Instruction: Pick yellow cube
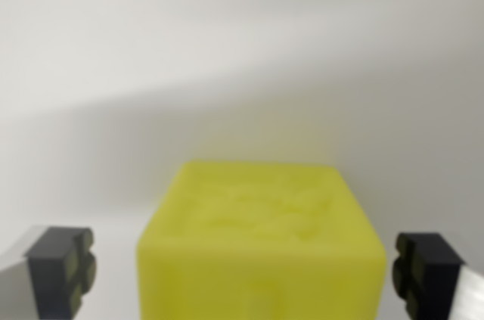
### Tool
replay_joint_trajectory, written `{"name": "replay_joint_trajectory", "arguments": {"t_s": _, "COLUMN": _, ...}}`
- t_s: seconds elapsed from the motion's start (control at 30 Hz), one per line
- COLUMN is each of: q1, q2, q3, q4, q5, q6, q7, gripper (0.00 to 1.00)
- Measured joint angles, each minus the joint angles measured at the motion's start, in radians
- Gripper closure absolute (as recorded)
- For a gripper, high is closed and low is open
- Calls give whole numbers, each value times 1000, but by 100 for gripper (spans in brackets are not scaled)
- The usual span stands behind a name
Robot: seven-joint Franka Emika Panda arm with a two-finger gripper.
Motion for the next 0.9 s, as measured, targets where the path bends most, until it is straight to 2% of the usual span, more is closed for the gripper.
{"name": "replay_joint_trajectory", "arguments": {"t_s": 0.27, "q1": -11, "q2": 26, "q3": 0, "q4": -26, "q5": -11, "q6": 53, "q7": 2, "gripper": 0}}
{"name": "replay_joint_trajectory", "arguments": {"t_s": 0.3, "q1": -13, "q2": 26, "q3": 1, "q4": -26, "q5": -14, "q6": 54, "q7": 4, "gripper": 100}}
{"name": "replay_joint_trajectory", "arguments": {"t_s": 0.5, "q1": -14, "q2": 10, "q3": 2, "q4": -31, "q5": -14, "q6": 42, "q7": 3, "gripper": 100}}
{"name": "replay_joint_trajectory", "arguments": {"t_s": 0.9, "q1": -10, "q2": -82, "q3": 2, "q4": -55, "q5": 3, "q6": -26, "q7": -10, "gripper": 100}}
